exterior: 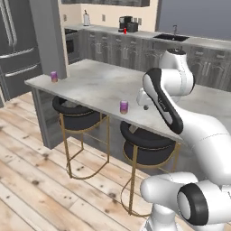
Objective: Four empty soda cans are scattered around the kitchen. Gather all the cans and cluster them next to the stove for recycling.
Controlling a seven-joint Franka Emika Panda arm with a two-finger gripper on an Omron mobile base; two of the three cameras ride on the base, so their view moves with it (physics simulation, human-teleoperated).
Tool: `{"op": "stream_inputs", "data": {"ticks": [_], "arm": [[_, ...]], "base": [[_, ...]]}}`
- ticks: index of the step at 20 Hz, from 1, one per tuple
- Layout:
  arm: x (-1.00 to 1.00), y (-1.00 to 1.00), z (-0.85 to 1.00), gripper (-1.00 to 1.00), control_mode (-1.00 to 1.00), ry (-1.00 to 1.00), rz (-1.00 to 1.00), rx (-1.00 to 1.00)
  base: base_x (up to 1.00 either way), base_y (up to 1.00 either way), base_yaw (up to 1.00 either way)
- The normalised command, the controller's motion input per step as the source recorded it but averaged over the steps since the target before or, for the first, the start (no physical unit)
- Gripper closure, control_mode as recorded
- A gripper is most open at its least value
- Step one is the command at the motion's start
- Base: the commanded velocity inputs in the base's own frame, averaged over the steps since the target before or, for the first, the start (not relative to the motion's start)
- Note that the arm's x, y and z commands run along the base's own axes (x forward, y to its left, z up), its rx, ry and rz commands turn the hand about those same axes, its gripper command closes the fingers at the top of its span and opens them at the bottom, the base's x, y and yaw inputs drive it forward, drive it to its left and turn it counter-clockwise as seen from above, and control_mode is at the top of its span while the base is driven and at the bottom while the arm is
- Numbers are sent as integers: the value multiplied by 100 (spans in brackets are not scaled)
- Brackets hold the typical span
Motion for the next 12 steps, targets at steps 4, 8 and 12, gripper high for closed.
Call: {"op": "stream_inputs", "data": {"ticks": [4,8,12], "arm": [[0,0,0,-100,100,0,0,0],[0,0,0,-100,100,0,0,0],[0,0,0,-100,100,0,0,0]], "base": [[9,48,-30],[0,55,-26],[-4,58,-23]]}}
